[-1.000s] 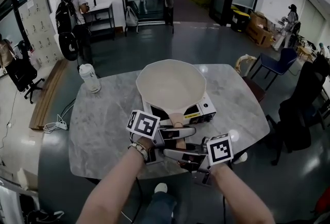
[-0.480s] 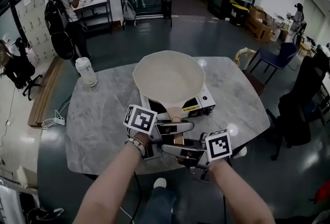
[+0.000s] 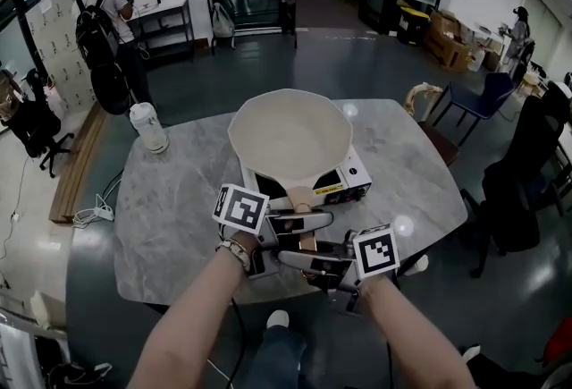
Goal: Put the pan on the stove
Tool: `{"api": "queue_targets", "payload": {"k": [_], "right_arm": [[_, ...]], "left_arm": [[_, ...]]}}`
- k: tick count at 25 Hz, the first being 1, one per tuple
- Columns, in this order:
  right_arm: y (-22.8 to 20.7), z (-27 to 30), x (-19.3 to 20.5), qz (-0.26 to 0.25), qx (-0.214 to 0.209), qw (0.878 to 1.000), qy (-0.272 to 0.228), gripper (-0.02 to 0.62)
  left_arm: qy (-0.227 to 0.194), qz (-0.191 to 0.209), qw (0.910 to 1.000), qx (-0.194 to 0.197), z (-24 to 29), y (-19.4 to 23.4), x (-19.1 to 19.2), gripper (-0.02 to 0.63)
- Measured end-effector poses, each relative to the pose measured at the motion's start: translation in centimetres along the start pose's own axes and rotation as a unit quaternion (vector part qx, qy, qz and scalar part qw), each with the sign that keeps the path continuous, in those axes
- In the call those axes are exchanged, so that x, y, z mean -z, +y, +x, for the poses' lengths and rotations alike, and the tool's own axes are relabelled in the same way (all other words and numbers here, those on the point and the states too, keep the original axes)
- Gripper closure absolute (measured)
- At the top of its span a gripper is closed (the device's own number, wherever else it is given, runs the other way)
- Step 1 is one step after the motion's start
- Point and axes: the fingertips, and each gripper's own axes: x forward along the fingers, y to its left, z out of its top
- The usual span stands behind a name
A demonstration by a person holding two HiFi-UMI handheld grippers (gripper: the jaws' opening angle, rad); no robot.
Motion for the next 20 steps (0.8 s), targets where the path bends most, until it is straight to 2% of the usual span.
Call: {"api": "queue_targets", "payload": {"k": [7, 11, 16, 20], "right_arm": [[0.0, -0.2, 0.2, -0.01, 0.0, 1.0, 0.008, 0.402], [-0.1, -0.3, 0.1, -0.011, -0.005, 1.0, 0.0, 0.372], [0.0, -0.6, -0.1, 0.005, -0.02, 1.0, -0.023, 0.33], [0.0, -0.7, -0.3, 0.003, -0.025, 0.999, -0.035, 0.291]], "left_arm": [[-0.012, 0.006, 0.9998, -0.011, -0.1, 0.0, 0.1, 0.364], [-0.035, -0.004, 0.9993, -0.015, -0.8, 0.5, -0.3, 0.321], [-0.073, -0.037, 0.9966, 0.009, -1.7, 0.1, -0.7, 0.303], [-0.082, -0.059, 0.9944, 0.03, -1.6, -0.2, -0.7, 0.267]]}}
